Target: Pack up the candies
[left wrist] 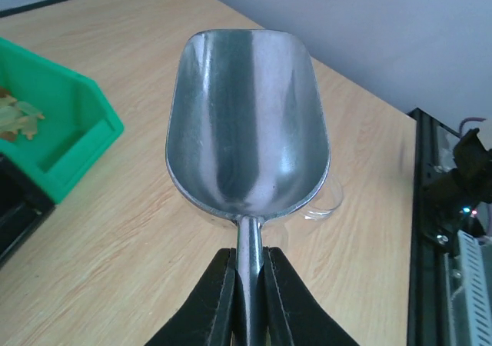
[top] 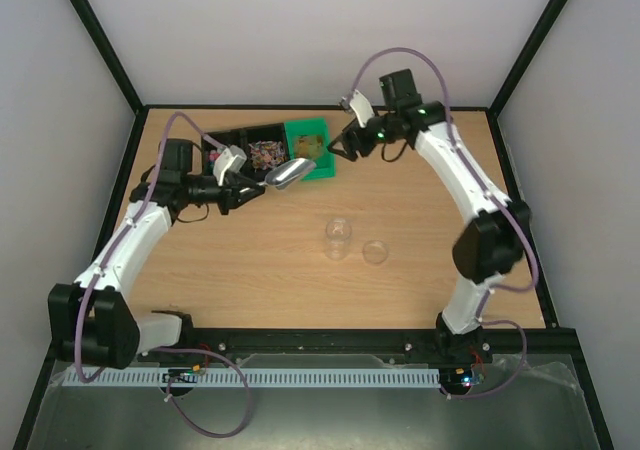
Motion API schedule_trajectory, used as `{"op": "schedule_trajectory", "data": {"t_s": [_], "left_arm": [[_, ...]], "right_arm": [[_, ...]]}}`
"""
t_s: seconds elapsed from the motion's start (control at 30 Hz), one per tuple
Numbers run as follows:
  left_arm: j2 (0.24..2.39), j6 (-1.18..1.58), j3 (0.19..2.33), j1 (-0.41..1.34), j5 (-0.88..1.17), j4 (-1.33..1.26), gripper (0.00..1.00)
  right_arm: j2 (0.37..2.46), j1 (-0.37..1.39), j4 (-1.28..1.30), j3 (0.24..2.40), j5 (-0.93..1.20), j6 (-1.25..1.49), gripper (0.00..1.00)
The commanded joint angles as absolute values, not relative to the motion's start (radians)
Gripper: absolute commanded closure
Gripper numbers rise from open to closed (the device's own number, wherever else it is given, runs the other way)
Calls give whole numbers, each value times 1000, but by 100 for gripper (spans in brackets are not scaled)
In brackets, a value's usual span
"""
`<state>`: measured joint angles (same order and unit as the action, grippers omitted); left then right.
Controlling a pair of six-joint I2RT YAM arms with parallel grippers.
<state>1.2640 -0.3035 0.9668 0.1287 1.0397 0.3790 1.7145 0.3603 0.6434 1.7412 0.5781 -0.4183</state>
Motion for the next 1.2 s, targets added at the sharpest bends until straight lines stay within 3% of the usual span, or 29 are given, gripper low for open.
{"op": "schedule_trajectory", "data": {"t_s": [0.0,0.2,0.4,0.83,1.17], "left_arm": [[1202,-272,945,112,996,315,98],[1169,-219,918,85,965,272,98],[1161,-184,904,57,944,238,98],[1169,-159,890,43,912,207,98],[1170,-83,891,6,856,192,98]], "right_arm": [[1950,353,622,1958,481,-137,27],[2224,352,649,2224,251,77,29],[2356,351,559,2262,9,171,32],[2424,372,464,2262,19,262,33],[2475,443,408,2272,-92,256,36]]}}
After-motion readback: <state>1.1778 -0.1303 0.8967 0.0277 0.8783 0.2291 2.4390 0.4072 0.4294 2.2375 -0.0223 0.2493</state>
